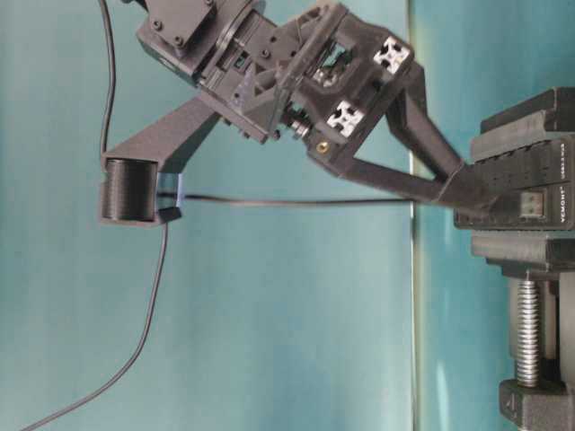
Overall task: Insert the USB into the front port of the fixed hub.
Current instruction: 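Align the held plug with the leftmost front port of the hub, then push the plug into the front port with the right gripper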
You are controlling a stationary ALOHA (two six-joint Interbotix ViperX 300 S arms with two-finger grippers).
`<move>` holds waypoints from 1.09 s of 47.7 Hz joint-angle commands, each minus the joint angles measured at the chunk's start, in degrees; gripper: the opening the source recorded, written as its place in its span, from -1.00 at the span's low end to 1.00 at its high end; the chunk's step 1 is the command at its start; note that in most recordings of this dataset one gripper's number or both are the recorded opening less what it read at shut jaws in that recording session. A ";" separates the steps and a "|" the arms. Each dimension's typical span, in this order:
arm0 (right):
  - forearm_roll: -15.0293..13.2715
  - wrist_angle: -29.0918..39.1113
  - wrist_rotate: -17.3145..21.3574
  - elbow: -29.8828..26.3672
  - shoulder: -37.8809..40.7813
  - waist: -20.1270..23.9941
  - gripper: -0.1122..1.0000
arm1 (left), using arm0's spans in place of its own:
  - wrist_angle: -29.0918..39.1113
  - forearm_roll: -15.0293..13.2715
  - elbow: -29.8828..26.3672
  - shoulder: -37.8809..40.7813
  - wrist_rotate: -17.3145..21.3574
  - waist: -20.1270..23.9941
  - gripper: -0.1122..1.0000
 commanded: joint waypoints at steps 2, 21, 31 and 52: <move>0.00 0.97 0.79 -1.67 -0.79 0.70 -0.65 | -0.62 0.18 -0.88 0.26 0.00 0.18 -0.80; 0.00 0.70 0.70 -2.46 0.09 0.88 -0.66 | -0.88 0.18 -0.97 0.26 -0.09 0.18 -0.80; 0.00 1.23 0.70 -3.69 1.32 1.14 -0.66 | -1.14 0.18 -0.97 0.26 -0.26 0.18 -0.80; 0.00 4.39 0.79 -3.43 1.05 1.32 -0.66 | -1.32 0.18 -0.88 0.26 -0.26 0.18 -0.80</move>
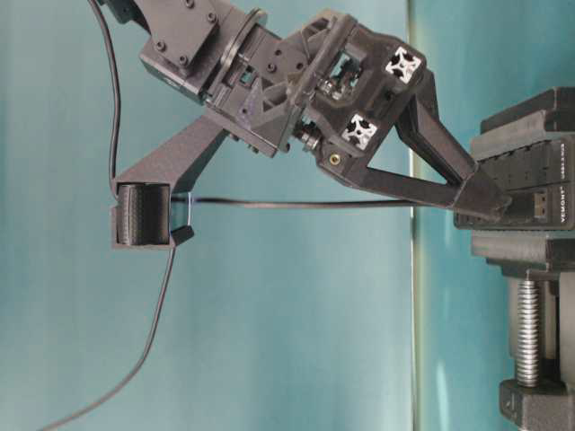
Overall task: Insert the USB into the front port of the fixed hub.
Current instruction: 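Push the plug into the front port with the right gripper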
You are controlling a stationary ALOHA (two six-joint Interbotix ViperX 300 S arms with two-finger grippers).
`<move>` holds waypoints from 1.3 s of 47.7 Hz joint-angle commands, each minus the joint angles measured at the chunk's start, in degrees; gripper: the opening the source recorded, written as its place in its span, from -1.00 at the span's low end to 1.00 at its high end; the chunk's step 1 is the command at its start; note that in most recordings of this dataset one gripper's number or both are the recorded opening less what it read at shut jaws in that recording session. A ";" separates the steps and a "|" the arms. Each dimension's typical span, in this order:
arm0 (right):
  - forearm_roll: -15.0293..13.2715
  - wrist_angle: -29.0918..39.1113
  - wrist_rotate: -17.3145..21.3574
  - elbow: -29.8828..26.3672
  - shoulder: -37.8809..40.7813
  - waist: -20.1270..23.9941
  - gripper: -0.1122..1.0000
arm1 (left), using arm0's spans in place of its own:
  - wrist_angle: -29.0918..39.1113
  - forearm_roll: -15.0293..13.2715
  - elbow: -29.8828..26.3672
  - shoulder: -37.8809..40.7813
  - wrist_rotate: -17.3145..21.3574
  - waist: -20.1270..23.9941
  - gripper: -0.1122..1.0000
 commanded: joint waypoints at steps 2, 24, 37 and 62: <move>0.18 0.26 0.79 -0.62 -0.79 0.88 -0.66 | -0.53 0.09 -0.88 0.26 -0.18 0.18 -0.80; 0.18 0.00 0.79 0.35 0.44 1.23 -0.66 | -0.53 0.09 -0.88 0.26 -0.26 0.18 -0.80; 0.26 0.18 0.88 0.26 1.14 1.41 -0.66 | -0.53 0.09 -0.88 0.26 -0.18 0.18 -0.80; 0.35 0.35 0.88 0.53 1.58 1.49 -0.66 | -0.62 0.09 -0.88 0.26 -0.18 0.18 -0.80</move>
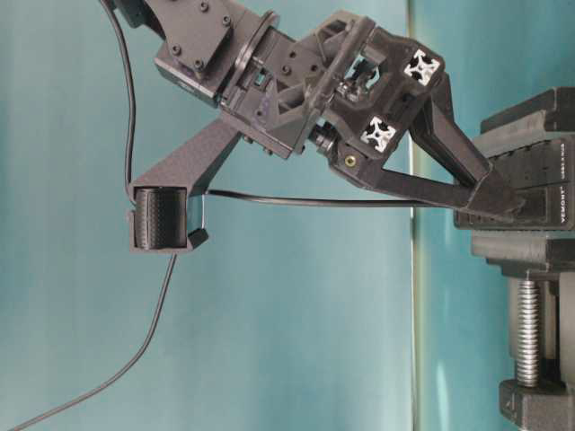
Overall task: Insert the USB into the front port of the fixed hub.
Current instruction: 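Push the plug into the front port with the right gripper, then open the right gripper to release the inserted plug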
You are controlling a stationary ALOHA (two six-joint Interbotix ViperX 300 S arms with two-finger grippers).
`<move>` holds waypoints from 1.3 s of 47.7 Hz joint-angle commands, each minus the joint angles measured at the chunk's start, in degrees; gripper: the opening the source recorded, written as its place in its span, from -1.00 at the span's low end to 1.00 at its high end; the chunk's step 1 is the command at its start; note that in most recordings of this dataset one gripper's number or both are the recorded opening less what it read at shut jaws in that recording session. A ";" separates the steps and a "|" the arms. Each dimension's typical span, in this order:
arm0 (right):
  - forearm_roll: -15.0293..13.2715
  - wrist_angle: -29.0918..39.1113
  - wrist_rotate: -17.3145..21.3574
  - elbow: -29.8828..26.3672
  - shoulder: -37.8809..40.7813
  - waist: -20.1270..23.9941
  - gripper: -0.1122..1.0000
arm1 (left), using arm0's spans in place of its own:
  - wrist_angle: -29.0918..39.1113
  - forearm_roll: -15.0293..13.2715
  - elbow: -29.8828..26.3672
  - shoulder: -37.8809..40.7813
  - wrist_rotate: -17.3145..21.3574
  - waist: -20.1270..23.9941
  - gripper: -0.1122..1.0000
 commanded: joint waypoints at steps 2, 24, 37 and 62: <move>0.26 0.62 0.79 0.26 0.26 1.41 -0.66 | -0.53 0.18 -0.88 0.18 0.00 0.09 -0.80; 0.09 0.62 0.62 -0.18 0.00 1.41 -0.65 | -0.53 0.09 -1.05 0.18 0.00 0.09 -0.80; 0.00 0.62 0.62 -0.26 -0.53 1.23 -0.64 | -0.62 0.18 -1.14 0.18 -0.18 0.09 -0.80; 0.09 -2.81 0.62 -0.62 -3.69 -0.70 0.29 | -0.88 0.18 -1.23 0.09 -0.18 0.09 -0.80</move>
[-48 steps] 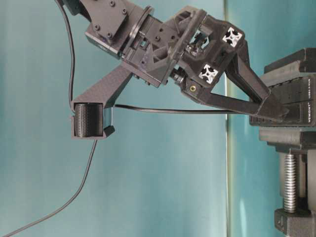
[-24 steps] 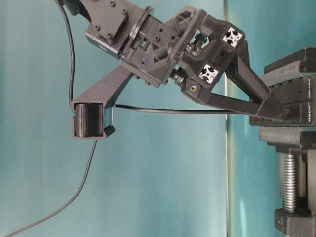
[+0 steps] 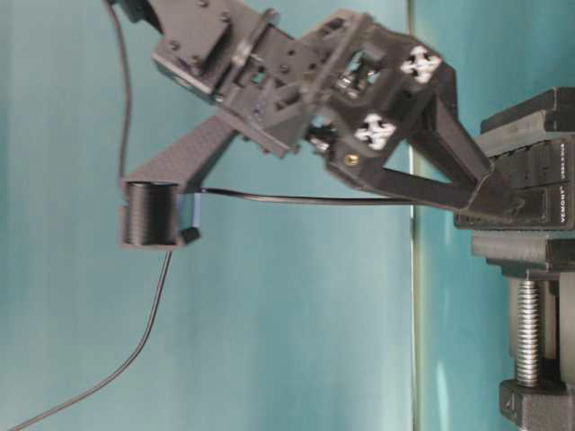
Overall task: Insert the USB into the front port of the fixed hub.
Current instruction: 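Open the right gripper to release the inserted plug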
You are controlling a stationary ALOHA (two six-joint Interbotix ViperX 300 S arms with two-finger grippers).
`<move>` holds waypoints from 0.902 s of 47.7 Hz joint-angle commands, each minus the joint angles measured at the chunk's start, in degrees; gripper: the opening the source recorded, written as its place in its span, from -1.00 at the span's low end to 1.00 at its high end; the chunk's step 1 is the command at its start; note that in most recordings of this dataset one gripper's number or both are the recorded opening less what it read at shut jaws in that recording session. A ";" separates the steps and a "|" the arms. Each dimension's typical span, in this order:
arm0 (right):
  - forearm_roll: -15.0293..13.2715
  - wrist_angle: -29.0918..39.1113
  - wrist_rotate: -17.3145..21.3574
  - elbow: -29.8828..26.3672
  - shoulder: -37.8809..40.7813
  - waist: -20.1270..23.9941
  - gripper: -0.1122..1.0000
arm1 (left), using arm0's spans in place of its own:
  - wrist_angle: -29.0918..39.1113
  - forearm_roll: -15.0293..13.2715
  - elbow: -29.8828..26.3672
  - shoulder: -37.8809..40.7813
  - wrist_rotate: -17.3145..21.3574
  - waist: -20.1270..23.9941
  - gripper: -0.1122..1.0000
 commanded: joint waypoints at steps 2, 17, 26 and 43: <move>0.09 0.00 0.62 -0.97 -2.55 -0.88 0.46 | -0.70 0.09 -1.14 0.26 0.00 0.18 -0.80; 0.09 0.79 0.53 -1.05 -2.81 -1.58 0.74 | -0.79 0.09 -0.79 -0.09 -0.09 0.09 -0.80; 0.09 0.18 0.18 -1.05 -3.78 -2.11 0.74 | -0.79 0.00 -0.26 -1.49 -0.09 0.09 -0.80; 0.09 -1.67 0.44 1.85 -7.65 -3.25 0.74 | -0.79 0.09 0.44 -3.34 -0.09 0.09 -0.80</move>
